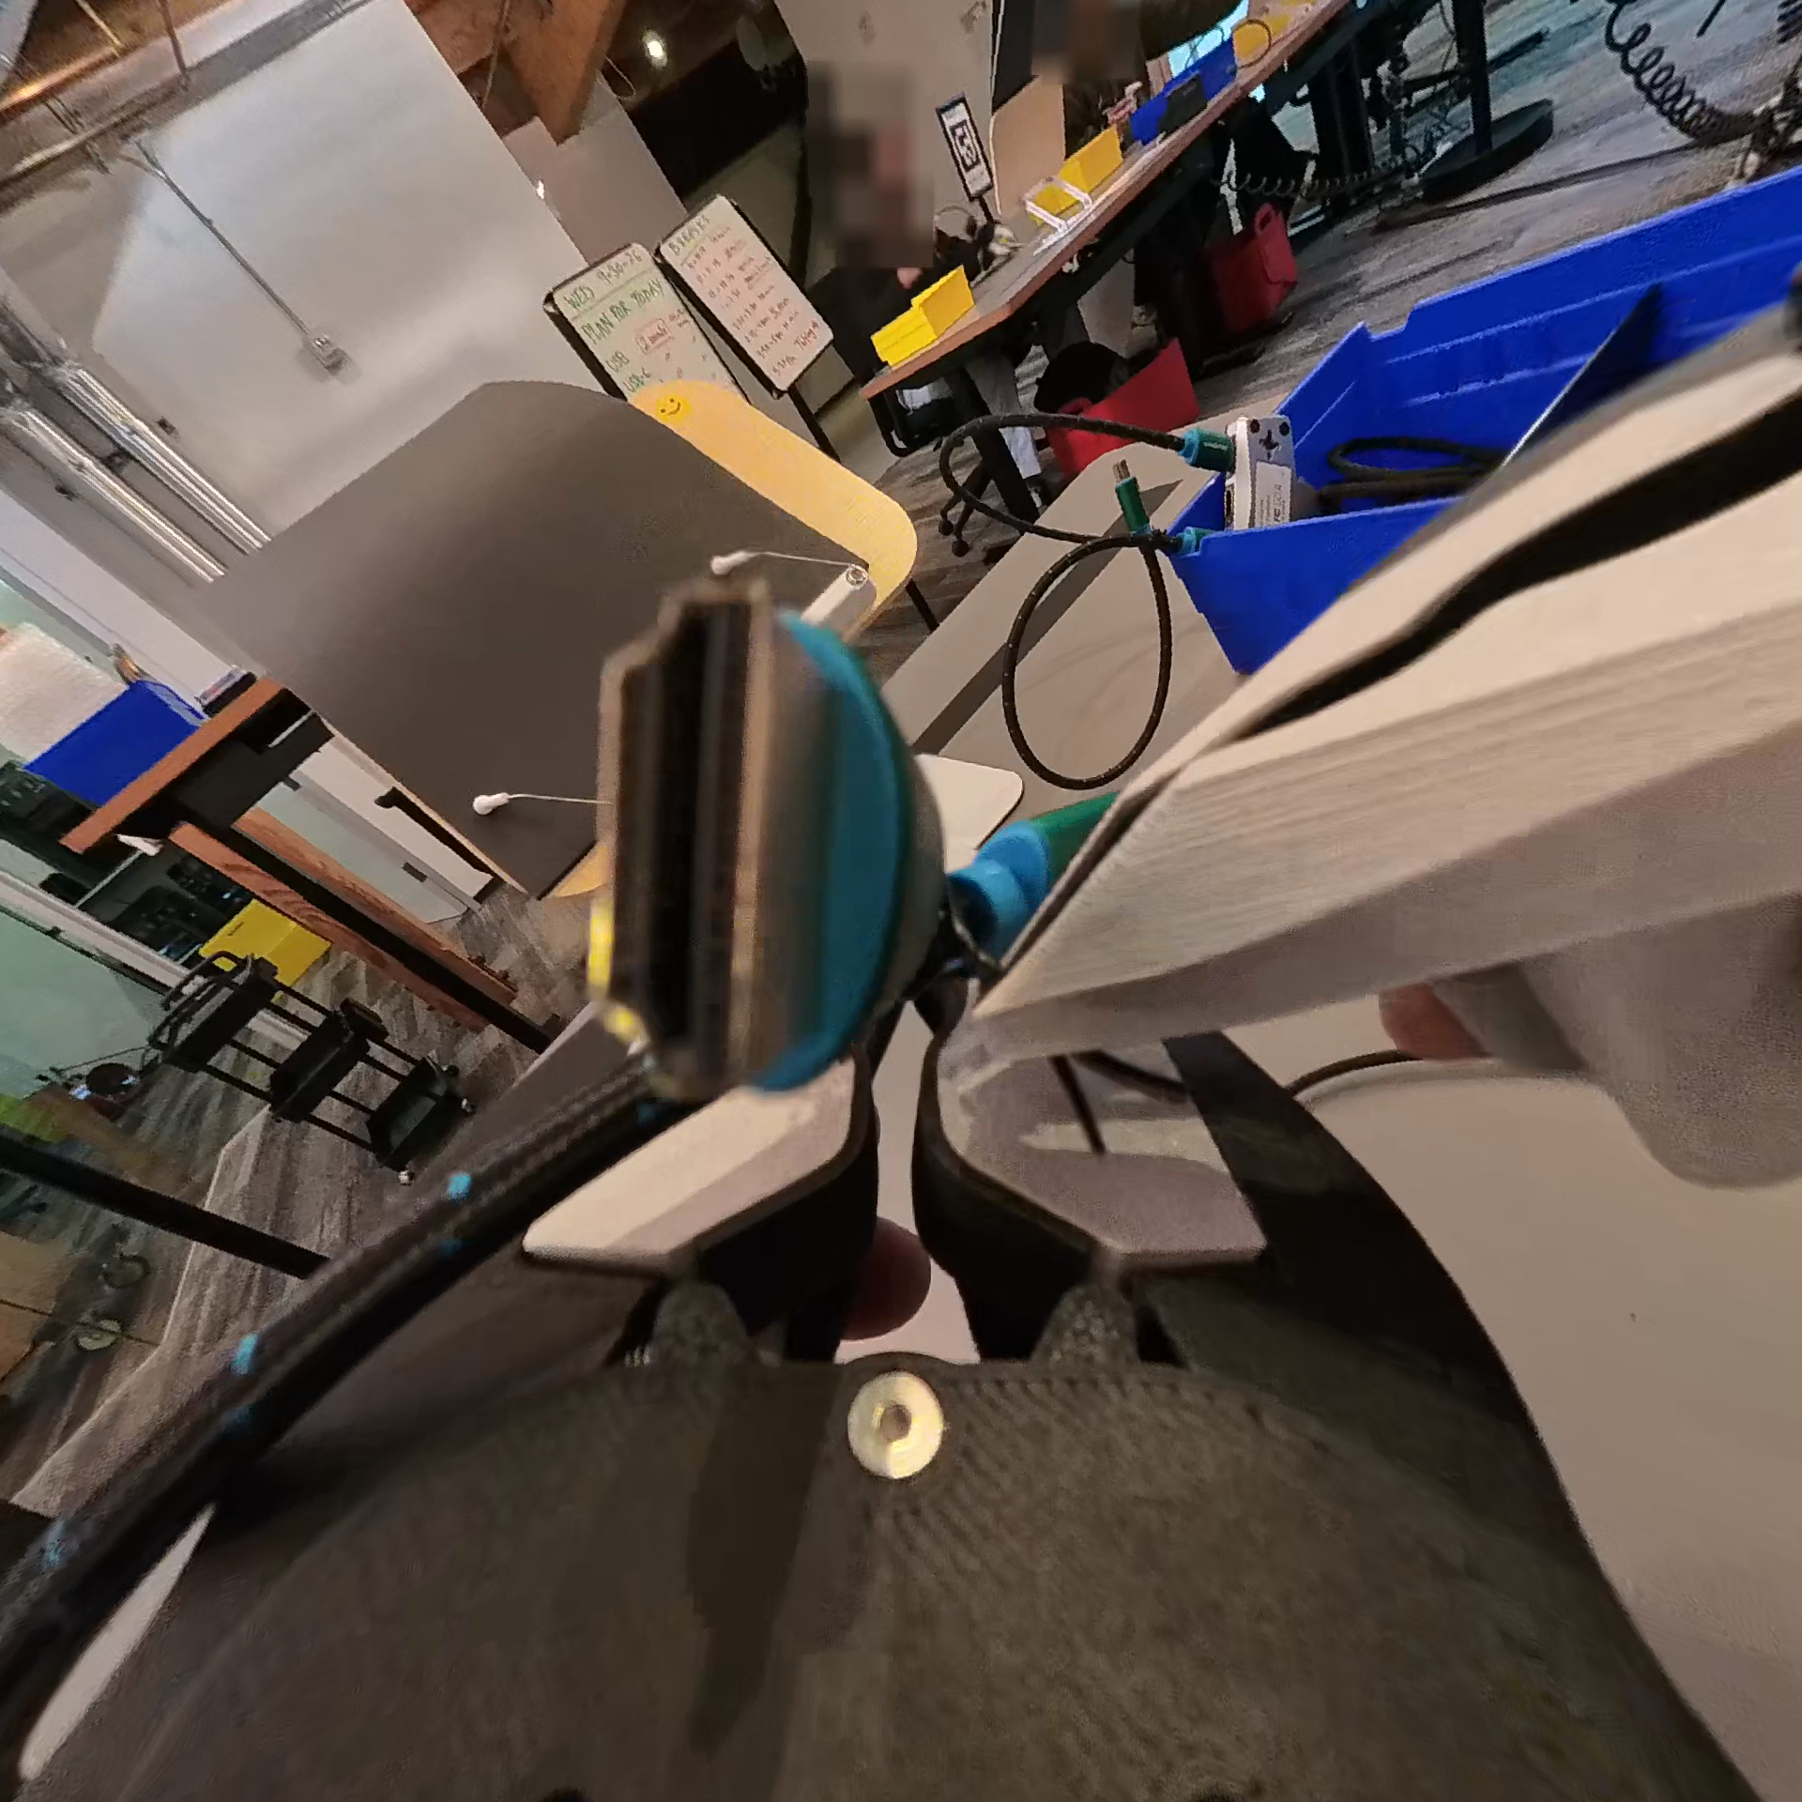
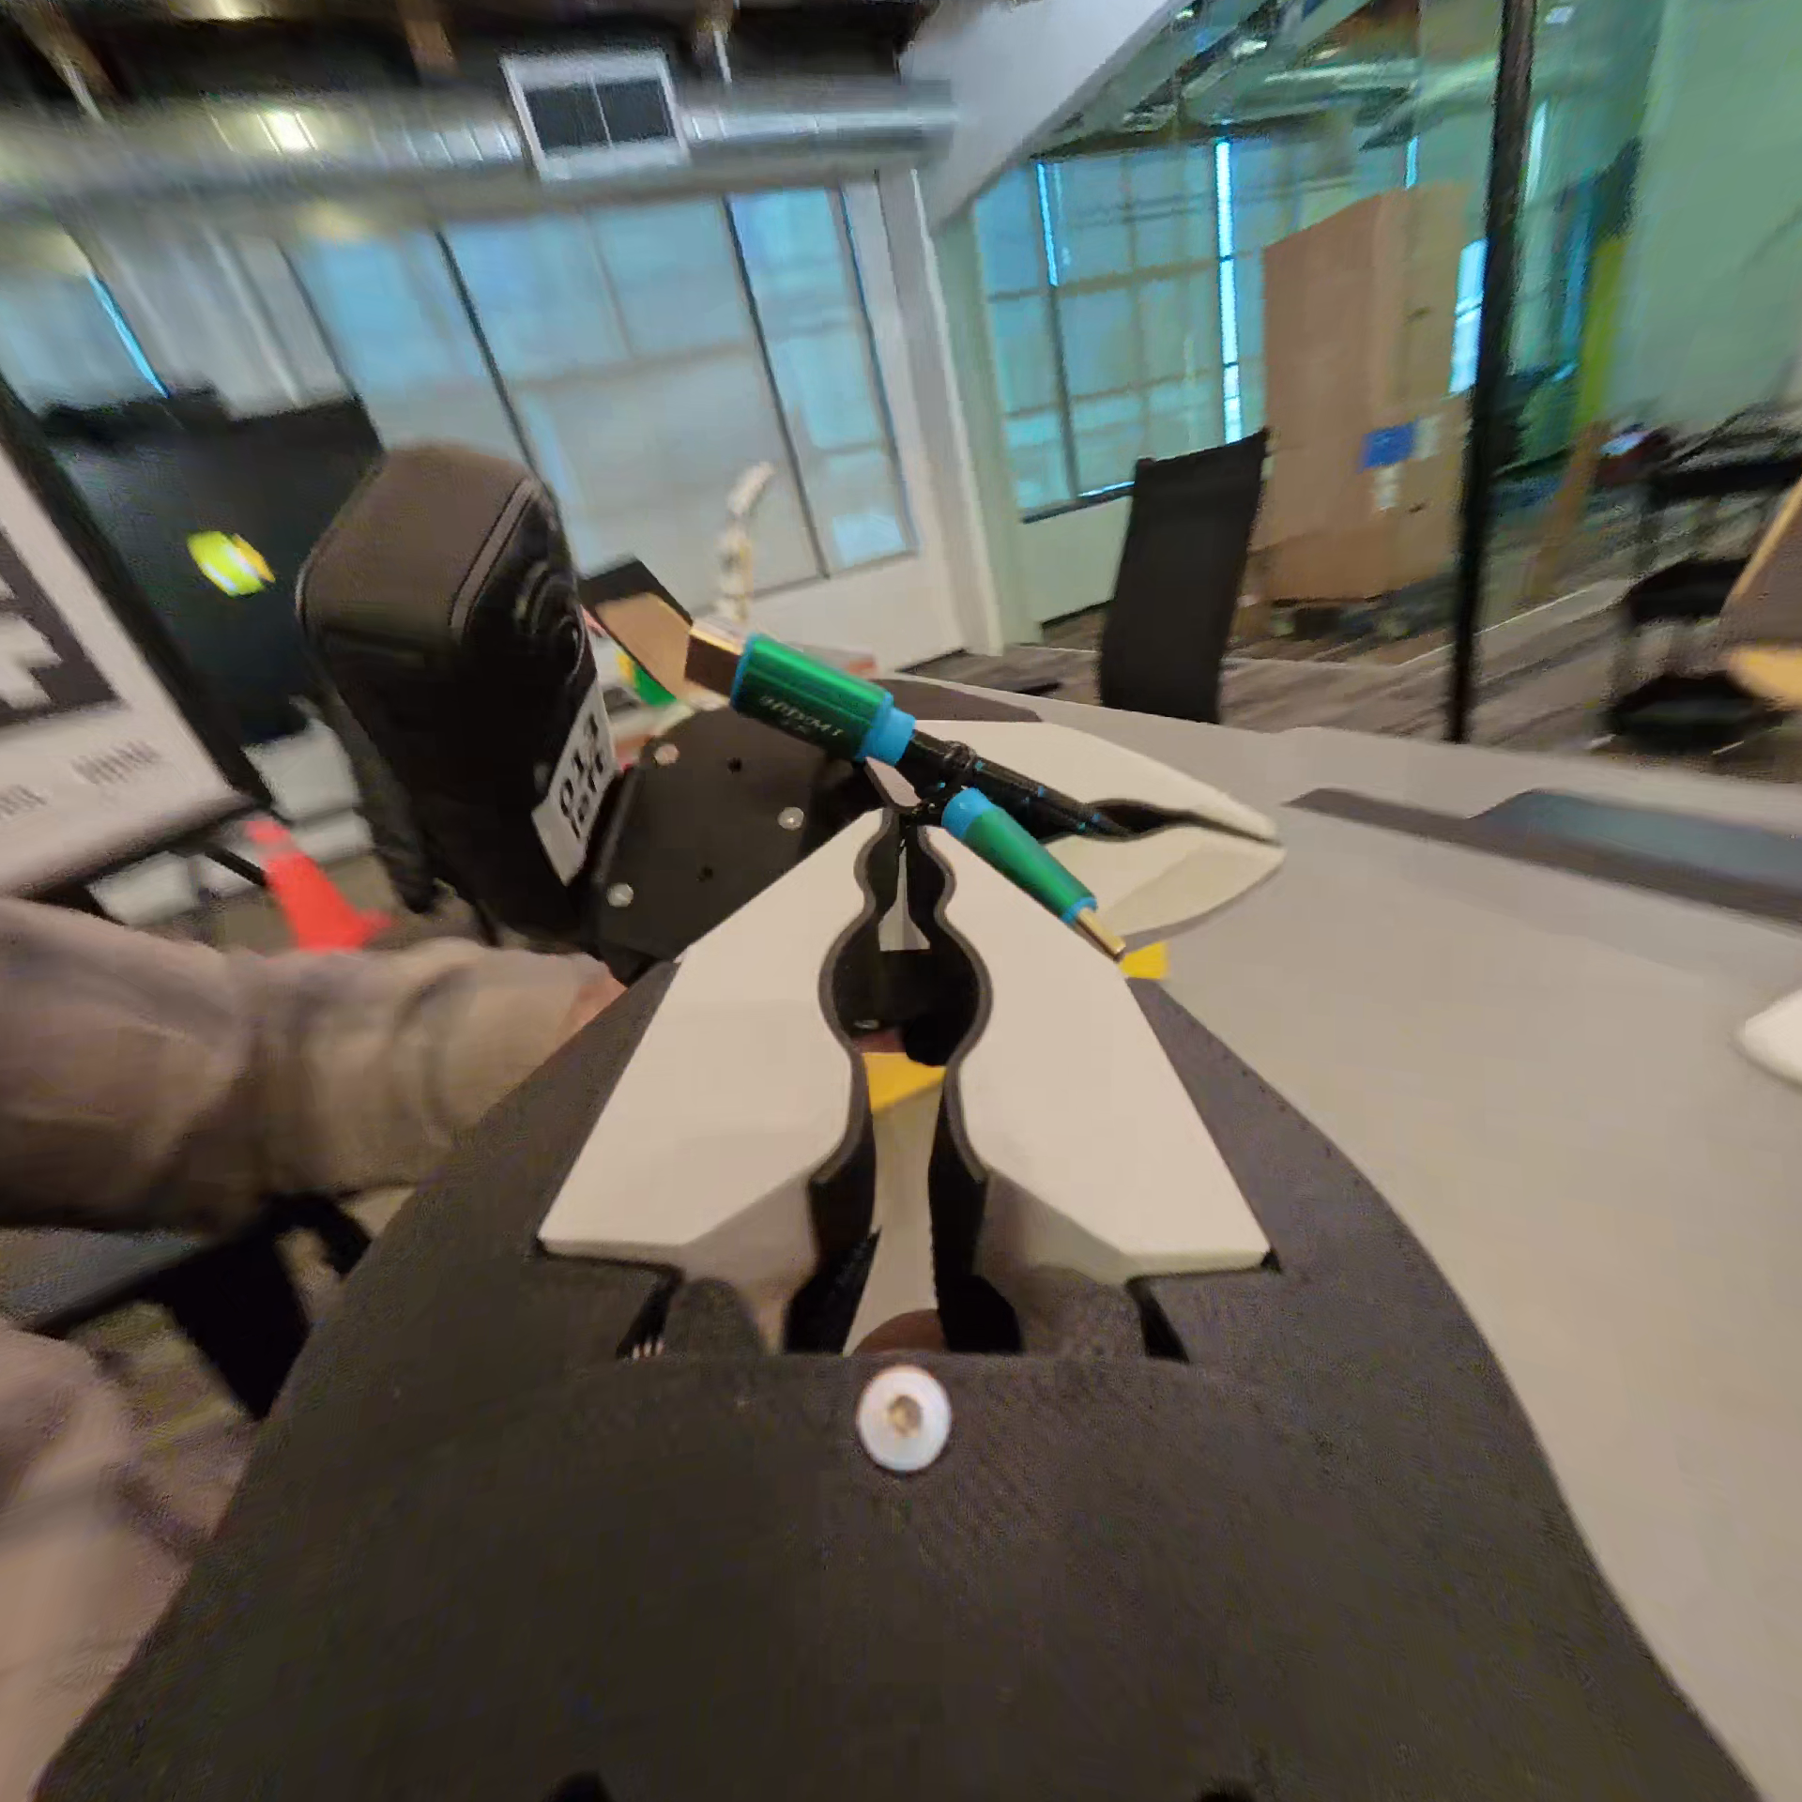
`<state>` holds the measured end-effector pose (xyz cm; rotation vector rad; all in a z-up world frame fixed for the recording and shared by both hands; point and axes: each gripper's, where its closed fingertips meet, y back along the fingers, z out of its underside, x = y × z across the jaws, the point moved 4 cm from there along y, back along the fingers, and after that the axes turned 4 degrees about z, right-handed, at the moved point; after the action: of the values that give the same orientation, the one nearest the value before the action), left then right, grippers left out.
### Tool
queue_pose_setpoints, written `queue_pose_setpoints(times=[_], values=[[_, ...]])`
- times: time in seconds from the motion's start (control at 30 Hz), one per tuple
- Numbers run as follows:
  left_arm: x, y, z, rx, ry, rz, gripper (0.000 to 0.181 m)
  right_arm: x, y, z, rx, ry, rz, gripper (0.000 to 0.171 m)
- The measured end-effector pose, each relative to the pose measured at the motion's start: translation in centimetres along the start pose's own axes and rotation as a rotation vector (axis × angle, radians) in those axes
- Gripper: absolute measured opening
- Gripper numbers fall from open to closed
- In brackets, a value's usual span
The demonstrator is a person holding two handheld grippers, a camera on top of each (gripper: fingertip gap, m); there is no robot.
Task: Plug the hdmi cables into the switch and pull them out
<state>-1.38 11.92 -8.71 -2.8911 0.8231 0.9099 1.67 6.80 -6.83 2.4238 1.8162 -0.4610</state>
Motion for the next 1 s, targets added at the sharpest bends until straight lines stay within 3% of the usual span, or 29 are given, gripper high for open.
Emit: queue_pose_setpoints(times=[0.13, 0.17, 0.27, 0.3, 0.4, 0.47, 0.53, 0.57, 0.63, 0.83, 0.93, 1.0], values=[[0.0, 0.4, -1.0, 0.046, -0.020, -0.020, 0.000, -0.7, -0.1, -0.2, 0.118, -0.359, -0.203, 0.000], [-0.1, 0.5, -1.2, 0.057, -0.025, -0.025, 0.083, -0.9, -0.2, -0.2, 0.131, -0.416, -0.244, 0.000], [0.1, 1.0, -2.2, 0.104, -0.045, -0.031, 0.081, -1.5, 0.1, -0.7, 0.169, -0.515, -0.410, 0.000], [0.1, 1.1, -2.4, 0.103, -0.062, -0.035, 0.055, -1.5, 0.2, -0.8, 0.172, -0.482, -0.408, 0.000], [-0.2, 0.9, -2.0, 0.085, -0.037, -0.027, 0.065, -1.2, 0.2, -1.2, 0.128, -0.294, -0.298, 0.004], [-0.5, 0.7, -1.6, 0.068, -0.020, -0.026, 0.065, -0.9, 0.3, -1.1, 0.076, -0.099, -0.198, 0.010], [-0.6, 0.5, -1.2, 0.049, 0.008, -0.007, 0.075, -0.6, 0.5, -0.9, 0.032, 0.139, -0.071, 0.016], [-0.6, 0.4, -1.2, 0.047, 0.015, -0.004, 0.000, -0.6, 0.6, -1.0, 0.017, 0.260, -0.019, 0.014], [-0.6, 0.4, -1.1, 0.036, 0.013, -0.001, 0.000, -0.7, 0.7, -1.1, -0.012, 0.485, 0.069, 0.013], [-0.4, 0.1, -0.8, 0.006, 0.011, 0.011, 0.082, -2.2, 0.4, -0.6, -0.059, 1.101, 0.275, 0.024], [0.0, 0.0, -0.7, -0.006, 0.002, 0.023, 0.083, -2.3, 0.4, -0.7, -0.067, 1.273, 0.342, 0.024], [0.1, 0.0, -0.7, -0.008, 0.000, 0.024, 0.057, -2.0, 0.5, -0.8, -0.089, 1.373, 0.386, 0.021]])
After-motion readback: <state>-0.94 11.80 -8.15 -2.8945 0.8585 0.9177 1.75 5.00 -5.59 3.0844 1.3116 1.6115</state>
